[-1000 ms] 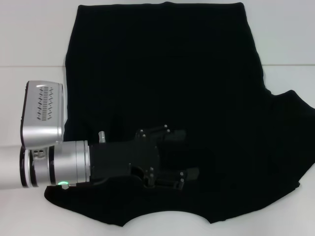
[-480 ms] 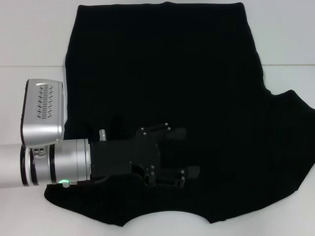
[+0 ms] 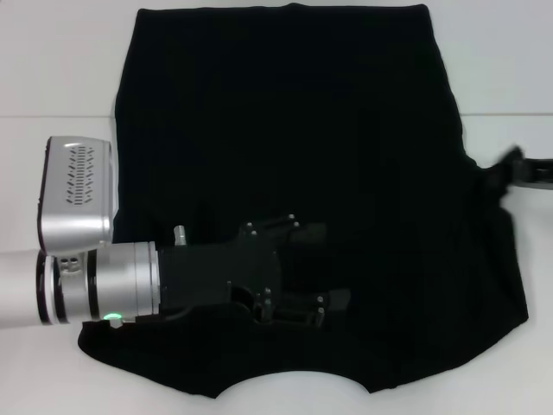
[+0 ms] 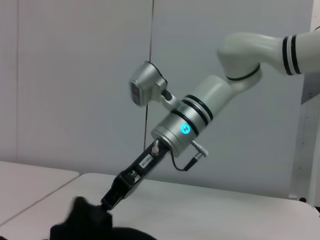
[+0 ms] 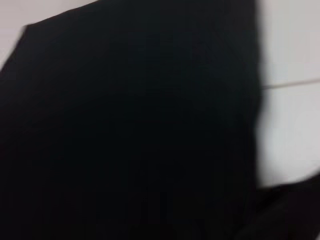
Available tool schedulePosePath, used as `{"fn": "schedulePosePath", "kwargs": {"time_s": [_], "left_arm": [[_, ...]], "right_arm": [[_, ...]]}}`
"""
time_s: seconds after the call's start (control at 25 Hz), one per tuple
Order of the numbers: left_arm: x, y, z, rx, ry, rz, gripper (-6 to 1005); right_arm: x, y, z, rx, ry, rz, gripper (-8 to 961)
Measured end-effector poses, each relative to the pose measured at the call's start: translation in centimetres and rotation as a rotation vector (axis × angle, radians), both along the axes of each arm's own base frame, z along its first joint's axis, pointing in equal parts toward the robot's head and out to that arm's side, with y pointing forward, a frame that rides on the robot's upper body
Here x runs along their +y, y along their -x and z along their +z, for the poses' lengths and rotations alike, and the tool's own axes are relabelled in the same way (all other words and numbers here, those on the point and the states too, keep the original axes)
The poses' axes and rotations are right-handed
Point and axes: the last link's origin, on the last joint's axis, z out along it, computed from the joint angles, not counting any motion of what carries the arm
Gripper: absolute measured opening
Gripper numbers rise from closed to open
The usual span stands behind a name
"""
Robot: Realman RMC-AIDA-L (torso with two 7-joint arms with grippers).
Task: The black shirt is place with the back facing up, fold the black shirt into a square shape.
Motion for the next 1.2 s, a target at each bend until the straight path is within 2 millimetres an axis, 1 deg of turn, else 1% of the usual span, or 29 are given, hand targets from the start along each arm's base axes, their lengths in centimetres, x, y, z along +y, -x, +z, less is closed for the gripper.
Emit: {"fn": "schedulePosePath", "kwargs": {"time_s": [0.08, 0.16, 0.28, 0.56, 0.76, 0.96, 1.08, 1.2], "left_arm": [[0.0, 0.0, 0.0, 0.001, -0.001, 0.000, 920], [0.0, 0.0, 0.0, 0.001, -0.001, 0.002, 920], [0.1, 0.0, 0.1, 0.001, -0.003, 0.002, 914], [0.3, 0.1, 0.4, -0.003, -0.017, 0.010, 900], [0.6, 0.4, 0.9, -0.016, -0.042, 0.031, 890], [0.7, 1.0, 1.7, -0.050, -0.060, 0.092, 881], [0.6, 1.6, 2.5, -0.062, -0.042, 0.151, 875], [0.2, 2.5, 3.5, -0.064, -0.003, 0.226, 869]], "right_arm": [[0.4, 1.9, -1.4, -0.011, 0.060, 0.047, 42], [0.5, 3.4, -2.9, -0.022, 0.121, 0.077, 46], [0.6, 4.5, -4.3, -0.031, 0.167, 0.092, 53], [0.5, 5.6, -5.5, -0.032, 0.208, 0.108, 70], [0.5, 6.3, -5.3, -0.010, 0.203, 0.126, 81], [0.3, 6.2, -4.5, 0.047, 0.167, 0.146, 318], [-0.2, 5.8, -4.4, 0.099, 0.143, 0.188, 385], [-1.2, 5.4, -4.8, 0.169, 0.109, 0.255, 452]]}}
